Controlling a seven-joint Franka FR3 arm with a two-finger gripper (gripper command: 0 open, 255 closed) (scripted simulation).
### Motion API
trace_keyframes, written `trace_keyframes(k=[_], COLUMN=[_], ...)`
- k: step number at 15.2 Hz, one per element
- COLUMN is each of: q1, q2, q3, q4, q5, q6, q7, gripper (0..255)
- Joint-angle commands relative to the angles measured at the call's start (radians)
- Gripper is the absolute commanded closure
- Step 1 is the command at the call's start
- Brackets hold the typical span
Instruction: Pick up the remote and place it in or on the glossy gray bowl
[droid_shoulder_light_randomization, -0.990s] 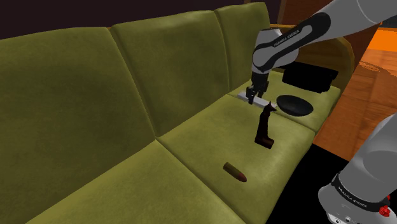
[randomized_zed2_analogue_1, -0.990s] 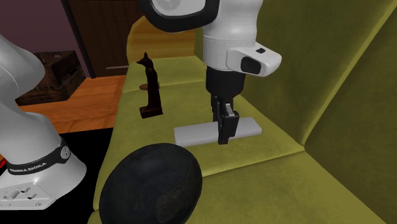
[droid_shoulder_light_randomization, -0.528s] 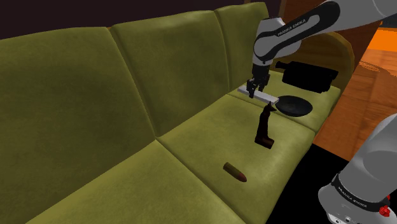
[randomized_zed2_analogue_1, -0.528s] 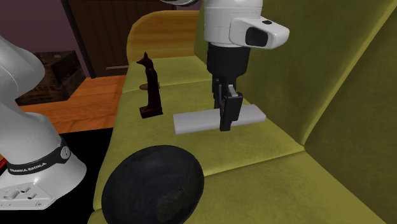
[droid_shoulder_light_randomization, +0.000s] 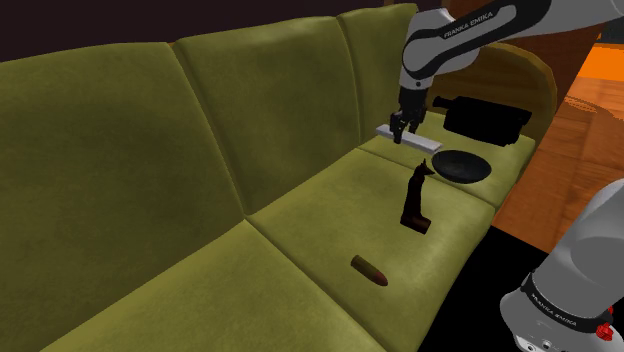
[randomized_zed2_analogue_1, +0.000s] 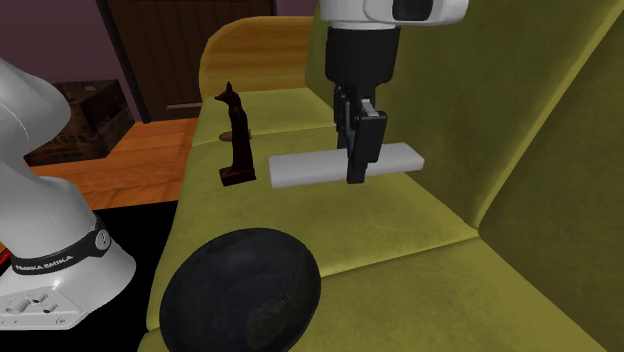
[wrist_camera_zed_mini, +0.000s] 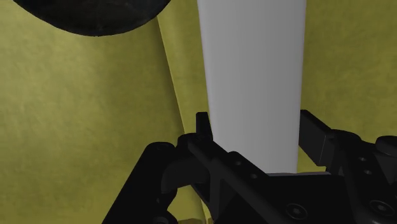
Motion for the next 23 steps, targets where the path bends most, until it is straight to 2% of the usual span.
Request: trace_keyframes(k=[1, 8, 13, 23], q1=[-0.009, -0.084, -0.159, -0.158], q2=[-0.030, -0.208, -0.331, -0.271], q3=[-0.009, -0.084, -0.156, -0.180], q4=[-0.019, -0.181, -0.270, -0.363], q5=[-0.008, -0.074, -0.142, -0.146], q6=[-0.011, -0.023, -0.051, 0.101], q7=[-0.013, -0.120, -0.217, -0.225], gripper=[255, 255, 255, 255])
